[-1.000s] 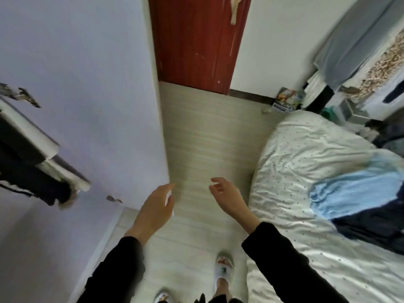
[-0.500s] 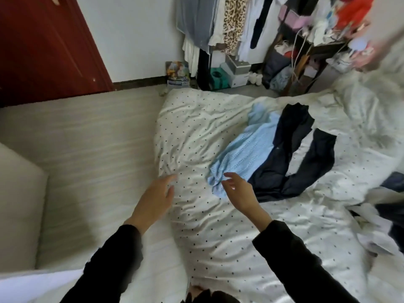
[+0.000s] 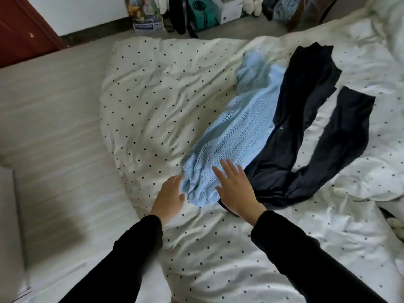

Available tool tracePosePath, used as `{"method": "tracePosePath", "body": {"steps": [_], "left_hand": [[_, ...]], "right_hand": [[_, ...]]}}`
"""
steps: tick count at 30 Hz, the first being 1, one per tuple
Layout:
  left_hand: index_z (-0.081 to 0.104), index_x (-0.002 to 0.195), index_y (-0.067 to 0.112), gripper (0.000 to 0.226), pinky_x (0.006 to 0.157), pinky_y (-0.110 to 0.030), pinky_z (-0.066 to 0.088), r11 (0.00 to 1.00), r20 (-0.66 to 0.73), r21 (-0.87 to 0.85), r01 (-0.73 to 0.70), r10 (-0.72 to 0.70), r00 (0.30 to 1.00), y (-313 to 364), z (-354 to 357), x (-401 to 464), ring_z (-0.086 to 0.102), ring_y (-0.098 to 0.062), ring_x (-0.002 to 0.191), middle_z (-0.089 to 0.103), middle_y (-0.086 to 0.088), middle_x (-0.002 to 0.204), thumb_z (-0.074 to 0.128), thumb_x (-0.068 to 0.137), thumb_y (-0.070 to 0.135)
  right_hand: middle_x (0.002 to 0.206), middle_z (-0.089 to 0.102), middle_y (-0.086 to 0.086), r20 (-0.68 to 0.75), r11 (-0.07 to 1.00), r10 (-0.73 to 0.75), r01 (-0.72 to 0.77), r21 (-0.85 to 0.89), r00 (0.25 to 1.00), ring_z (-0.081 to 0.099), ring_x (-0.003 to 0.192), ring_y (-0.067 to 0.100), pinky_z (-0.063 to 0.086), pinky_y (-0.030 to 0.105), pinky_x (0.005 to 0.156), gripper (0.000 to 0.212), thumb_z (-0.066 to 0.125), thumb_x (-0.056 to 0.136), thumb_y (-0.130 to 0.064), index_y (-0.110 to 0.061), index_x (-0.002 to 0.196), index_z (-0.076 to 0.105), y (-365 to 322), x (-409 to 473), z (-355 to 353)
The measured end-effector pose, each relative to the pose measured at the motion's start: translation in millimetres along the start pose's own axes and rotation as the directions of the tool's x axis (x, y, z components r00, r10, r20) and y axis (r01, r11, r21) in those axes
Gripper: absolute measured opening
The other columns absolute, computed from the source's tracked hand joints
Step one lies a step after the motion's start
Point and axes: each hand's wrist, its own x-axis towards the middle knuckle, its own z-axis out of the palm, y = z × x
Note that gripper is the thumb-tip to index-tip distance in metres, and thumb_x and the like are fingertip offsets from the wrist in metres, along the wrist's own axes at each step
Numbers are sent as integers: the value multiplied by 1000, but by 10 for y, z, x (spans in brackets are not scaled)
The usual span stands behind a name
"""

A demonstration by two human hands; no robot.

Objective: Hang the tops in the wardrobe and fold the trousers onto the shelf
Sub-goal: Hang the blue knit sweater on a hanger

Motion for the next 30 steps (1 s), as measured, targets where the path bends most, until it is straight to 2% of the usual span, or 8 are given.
{"method": "tracePosePath", "body": {"steps": [3,6,8,15,19,21,25,30], "left_hand": [[40,138,4,51,102,-34,34,989,-57,-102,104,-110,992,-160,248,272,44,-30,122,49,-15,133,57,90,9],[62,95,4,9,69,-25,37,962,-171,-221,158,-198,965,-177,320,426,55,-21,76,59,-8,81,58,91,11],[58,71,6,21,59,-24,28,960,-182,-220,171,-213,960,-116,293,463,41,-14,56,47,-1,58,54,91,9],[57,88,12,8,59,-18,31,870,-300,-470,149,-316,900,4,-234,197,52,-17,80,57,3,81,50,92,11],[54,80,20,19,77,-39,49,808,-416,-588,-28,-273,867,78,-967,-199,59,-30,77,60,0,74,51,92,5],[55,81,20,19,77,-35,49,813,-502,-564,-145,-199,842,171,-1357,-446,58,-16,70,60,3,74,52,93,5],[53,85,14,11,68,-23,43,852,-659,-401,-336,-14,752,246,-1940,-1043,52,-1,65,55,8,72,52,92,5],[49,80,21,27,70,-30,49,759,-783,-454,-466,-90,616,-30,-2420,-1946,57,-10,69,58,-8,77,46,94,-2]], "right_hand": [[121,61,23,16,999,-41,41,8,999,58,112,42,50,56,85,66,90,52,-21,-6,112,67,25,97,271],[124,58,26,-1,998,-58,58,27,998,56,114,44,48,59,86,64,89,55,-19,-5,113,65,33,168,435],[124,58,26,-24,999,-48,48,15,999,57,113,43,48,59,86,63,89,56,-20,-6,113,65,42,190,449],[122,61,20,-54,995,-23,28,99,998,60,110,38,48,59,85,57,81,70,-19,-7,122,60,-82,324,107],[153,29,6,-106,982,-137,149,119,985,26,142,25,19,56,113,66,55,93,-37,-17,148,25,-408,497,-487],[155,23,-1,-140,973,-190,205,105,972,18,144,20,9,53,114,71,53,92,-43,-20,150,19,-618,584,-749],[99,70,7,-369,950,-244,298,95,897,64,98,30,40,53,89,37,74,76,-31,-12,107,67,-1245,624,-1269],[59,65,-2,-483,873,-419,488,19,769,63,55,22,46,42,64,19,68,66,-34,-15,71,69,-2110,395,-1822]]}}
